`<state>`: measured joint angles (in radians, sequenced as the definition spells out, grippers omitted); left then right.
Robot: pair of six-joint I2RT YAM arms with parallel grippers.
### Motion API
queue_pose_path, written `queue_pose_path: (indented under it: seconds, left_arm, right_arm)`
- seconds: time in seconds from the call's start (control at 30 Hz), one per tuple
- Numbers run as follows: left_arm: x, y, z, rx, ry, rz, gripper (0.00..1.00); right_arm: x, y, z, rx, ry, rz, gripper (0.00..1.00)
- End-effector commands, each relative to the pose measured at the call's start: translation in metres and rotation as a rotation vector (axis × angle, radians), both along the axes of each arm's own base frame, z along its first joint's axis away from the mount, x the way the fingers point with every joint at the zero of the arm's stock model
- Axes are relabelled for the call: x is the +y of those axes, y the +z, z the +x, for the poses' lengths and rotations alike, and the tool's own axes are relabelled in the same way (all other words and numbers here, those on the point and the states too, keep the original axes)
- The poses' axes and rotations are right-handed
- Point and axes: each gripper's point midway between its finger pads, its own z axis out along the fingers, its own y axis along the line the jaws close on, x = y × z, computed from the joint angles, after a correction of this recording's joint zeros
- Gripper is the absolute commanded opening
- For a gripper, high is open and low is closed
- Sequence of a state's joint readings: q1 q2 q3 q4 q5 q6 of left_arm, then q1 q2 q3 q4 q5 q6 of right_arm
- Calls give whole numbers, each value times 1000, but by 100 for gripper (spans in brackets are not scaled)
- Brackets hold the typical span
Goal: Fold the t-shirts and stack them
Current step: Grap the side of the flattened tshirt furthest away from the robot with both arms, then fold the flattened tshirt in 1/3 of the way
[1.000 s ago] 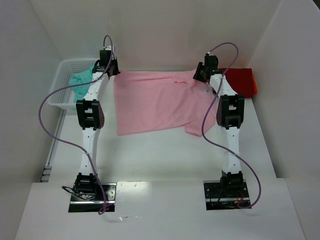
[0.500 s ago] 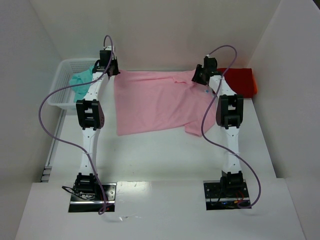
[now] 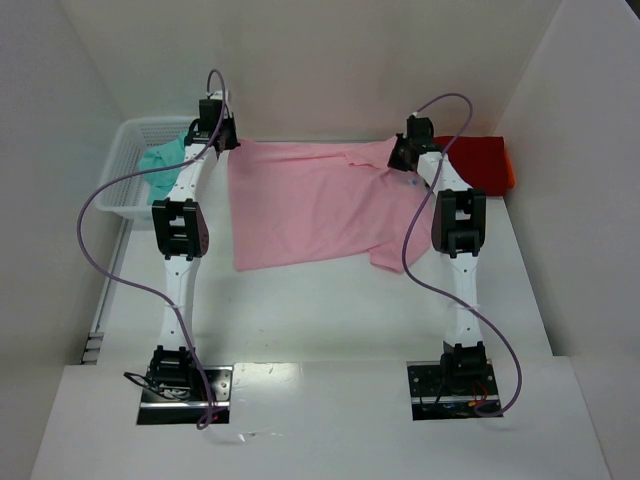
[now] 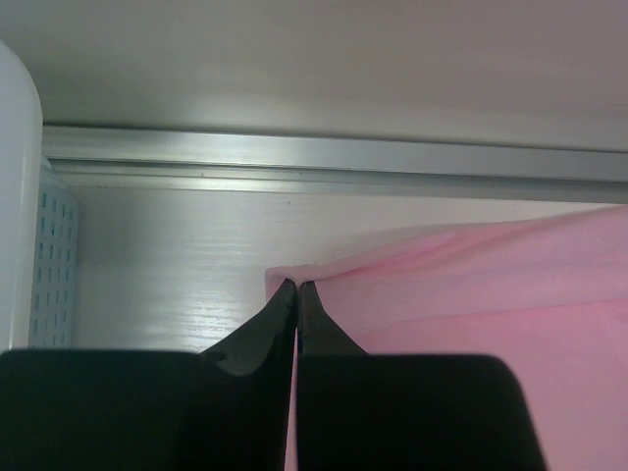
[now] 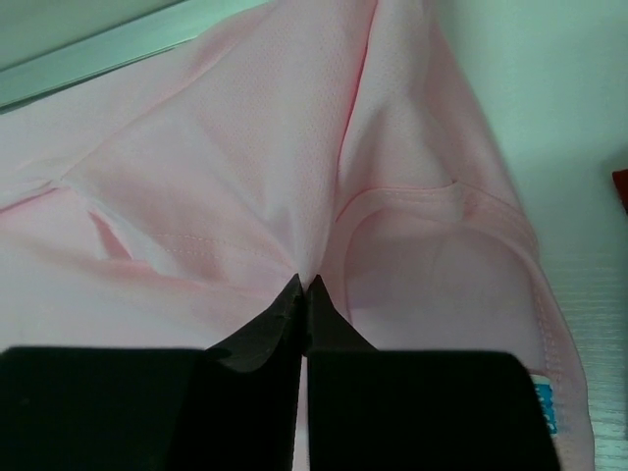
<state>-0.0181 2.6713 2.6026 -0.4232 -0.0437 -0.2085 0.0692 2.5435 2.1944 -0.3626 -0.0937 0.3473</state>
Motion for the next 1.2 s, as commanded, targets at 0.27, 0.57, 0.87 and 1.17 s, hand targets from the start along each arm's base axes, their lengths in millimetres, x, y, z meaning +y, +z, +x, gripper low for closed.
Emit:
queue_pose_path:
  seconds: [0.27, 0.57, 0.87, 1.17]
  left_arm:
    - [-4, 62, 3, -112, -37, 12, 0]
    - [-6, 63, 1, -103, -45, 8, 0]
    - [-6, 97, -5, -141, -45, 8, 0]
    - [11, 170, -14, -260, 8, -8, 0]
  right_arm:
    - [-2, 95, 23, -182, 4, -17, 23]
    - [3, 85, 25, -171, 17, 3, 1]
    - [-3, 161, 27, -283, -1, -13, 1]
    - [-14, 259, 10, -431, -14, -2, 1]
